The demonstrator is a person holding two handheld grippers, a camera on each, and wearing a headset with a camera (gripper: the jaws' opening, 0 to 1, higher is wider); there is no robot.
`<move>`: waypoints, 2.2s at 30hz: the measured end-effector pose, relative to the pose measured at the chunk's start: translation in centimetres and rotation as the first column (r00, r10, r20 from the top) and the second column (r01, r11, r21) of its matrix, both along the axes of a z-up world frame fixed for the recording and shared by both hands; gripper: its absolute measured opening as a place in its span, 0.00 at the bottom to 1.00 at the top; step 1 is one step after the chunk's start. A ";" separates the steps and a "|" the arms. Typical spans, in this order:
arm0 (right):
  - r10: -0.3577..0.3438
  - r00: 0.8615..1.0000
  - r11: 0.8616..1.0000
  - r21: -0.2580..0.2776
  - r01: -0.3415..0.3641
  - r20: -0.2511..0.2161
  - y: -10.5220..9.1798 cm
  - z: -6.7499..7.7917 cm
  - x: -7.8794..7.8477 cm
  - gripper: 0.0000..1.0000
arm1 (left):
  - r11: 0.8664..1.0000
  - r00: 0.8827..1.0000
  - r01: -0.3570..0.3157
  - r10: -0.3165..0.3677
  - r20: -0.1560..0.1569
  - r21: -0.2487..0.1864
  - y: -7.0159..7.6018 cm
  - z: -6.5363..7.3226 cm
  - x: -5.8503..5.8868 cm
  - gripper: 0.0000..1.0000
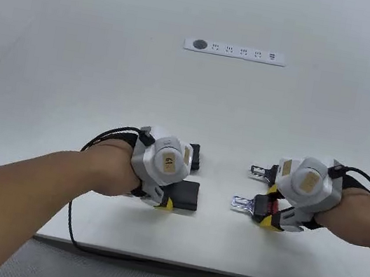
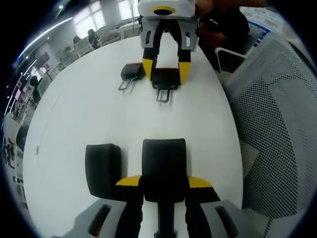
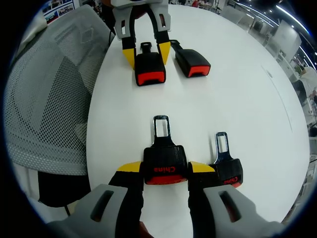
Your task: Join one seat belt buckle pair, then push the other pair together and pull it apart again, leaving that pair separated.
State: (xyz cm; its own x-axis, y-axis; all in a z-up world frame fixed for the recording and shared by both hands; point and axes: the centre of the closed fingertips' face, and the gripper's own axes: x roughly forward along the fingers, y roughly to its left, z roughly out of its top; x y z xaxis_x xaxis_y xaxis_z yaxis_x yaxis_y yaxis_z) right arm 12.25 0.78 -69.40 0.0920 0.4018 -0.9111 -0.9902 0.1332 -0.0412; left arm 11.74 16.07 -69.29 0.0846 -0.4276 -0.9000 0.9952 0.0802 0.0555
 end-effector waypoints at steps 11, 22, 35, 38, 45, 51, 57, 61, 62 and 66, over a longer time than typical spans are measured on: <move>0.008 1.000 0.999 0.036 -0.008 0.004 3.4 -0.1 -0.2 0.34 | 1.000 1.000 -0.008 0.008 -0.001 -0.001 0.0 0.1 0.0 0.32; 0.032 0.999 0.998 0.050 -0.033 0.014 6.1 0.0 -0.7 0.34 | 1.000 1.000 -0.009 0.009 -0.004 0.002 0.0 0.0 0.1 0.32; 0.031 0.999 0.998 0.045 -0.032 0.031 6.1 0.1 -0.3 0.34 | 1.000 1.000 -0.017 0.017 -0.009 0.003 0.0 0.0 0.0 0.33; 0.032 0.999 0.998 0.047 -0.034 0.035 6.2 0.2 -0.3 0.34 | 1.000 1.000 -0.022 0.022 -0.009 0.004 0.0 0.2 -0.1 0.33; 0.040 0.998 0.997 0.063 -0.042 0.039 6.9 0.3 -0.3 0.34 | 1.000 1.000 -0.023 0.023 -0.013 0.007 -0.1 0.4 -0.2 0.33; 0.052 0.998 0.996 0.076 -0.055 0.043 7.2 0.4 -0.3 0.34 | 1.000 1.000 -0.017 0.017 -0.015 0.005 -0.2 0.6 -0.4 0.33; 0.072 0.997 0.995 0.071 -0.075 0.032 7.5 0.4 -0.2 0.33 | 1.000 1.000 -0.002 0.002 -0.013 0.003 -0.1 0.3 -0.2 0.32; 0.095 0.995 0.993 0.064 -0.097 0.031 7.5 0.4 -0.2 0.33 | 1.000 1.000 0.012 -0.012 -0.017 0.001 -0.1 0.3 -0.1 0.32; 0.099 0.995 0.993 0.059 -0.101 0.030 7.6 0.3 -0.1 0.33 | 1.000 1.000 0.015 -0.015 -0.017 0.003 -0.1 0.3 -0.1 0.32; 0.098 0.995 0.994 0.053 -0.099 0.017 8.2 0.3 -0.1 0.32 | 1.000 1.000 0.007 -0.007 -0.017 0.009 -0.1 0.2 0.0 0.32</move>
State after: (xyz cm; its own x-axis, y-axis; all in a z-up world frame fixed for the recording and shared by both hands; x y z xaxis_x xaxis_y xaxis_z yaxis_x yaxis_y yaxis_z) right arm 12.19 8.93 -69.09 0.0626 0.4581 -0.8867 -0.9980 0.0376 -0.0510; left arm 11.72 16.01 -69.13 0.0668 -0.4197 -0.9052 0.9965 0.0731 0.0397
